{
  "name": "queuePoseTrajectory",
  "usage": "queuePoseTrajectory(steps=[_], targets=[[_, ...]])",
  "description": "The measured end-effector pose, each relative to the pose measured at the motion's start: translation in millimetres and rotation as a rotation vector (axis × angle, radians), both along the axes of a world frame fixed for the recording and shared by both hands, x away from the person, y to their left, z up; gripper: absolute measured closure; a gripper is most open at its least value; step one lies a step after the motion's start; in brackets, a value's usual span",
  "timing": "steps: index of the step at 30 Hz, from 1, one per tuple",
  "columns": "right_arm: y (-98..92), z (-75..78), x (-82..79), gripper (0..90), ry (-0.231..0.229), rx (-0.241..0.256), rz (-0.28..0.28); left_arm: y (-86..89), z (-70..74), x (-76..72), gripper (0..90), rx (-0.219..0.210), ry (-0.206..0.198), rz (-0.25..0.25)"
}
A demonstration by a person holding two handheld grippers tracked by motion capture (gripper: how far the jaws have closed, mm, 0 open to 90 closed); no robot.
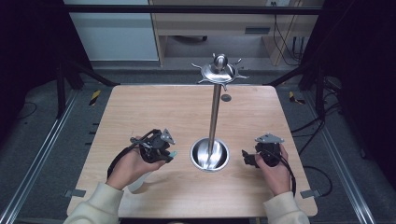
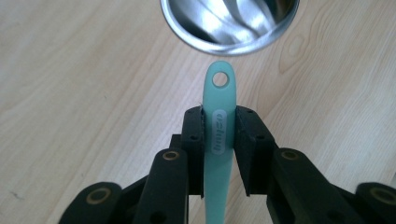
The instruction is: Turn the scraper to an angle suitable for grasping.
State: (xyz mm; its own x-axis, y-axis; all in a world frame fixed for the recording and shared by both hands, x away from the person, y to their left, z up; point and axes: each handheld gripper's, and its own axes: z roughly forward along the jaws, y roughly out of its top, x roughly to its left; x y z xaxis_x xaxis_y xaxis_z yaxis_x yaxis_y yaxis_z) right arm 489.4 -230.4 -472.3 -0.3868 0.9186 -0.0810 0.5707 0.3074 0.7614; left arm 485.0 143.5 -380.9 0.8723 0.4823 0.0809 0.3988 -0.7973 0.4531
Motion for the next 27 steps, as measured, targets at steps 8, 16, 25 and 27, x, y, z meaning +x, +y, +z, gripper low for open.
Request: queuePoseTrajectory(steps=[8,16,25,27], targets=[[0.4,1.7,-1.5,11.5,-0.015,0.009,0.010,-9.3,28.6,-5.7,74.3,-0.030,-0.082,-0.004],[-1.5,2.9,-1.6,11.5,-0.022,0.023,-0.002,-14.4,37.6,-9.4,74.3,-0.073,-0.108,-0.004],[0.9,4.1,-1.5,11.4,-0.044,0.012,0.016,-14.7,43.4,-9.3,74.3,-0.113,-0.137,0.013],[1.1,3.9,-1.6,11.5,-0.046,0.014,0.019,-13.1,45.6,-10.1,74.3,-0.127,-0.144,0.016]])
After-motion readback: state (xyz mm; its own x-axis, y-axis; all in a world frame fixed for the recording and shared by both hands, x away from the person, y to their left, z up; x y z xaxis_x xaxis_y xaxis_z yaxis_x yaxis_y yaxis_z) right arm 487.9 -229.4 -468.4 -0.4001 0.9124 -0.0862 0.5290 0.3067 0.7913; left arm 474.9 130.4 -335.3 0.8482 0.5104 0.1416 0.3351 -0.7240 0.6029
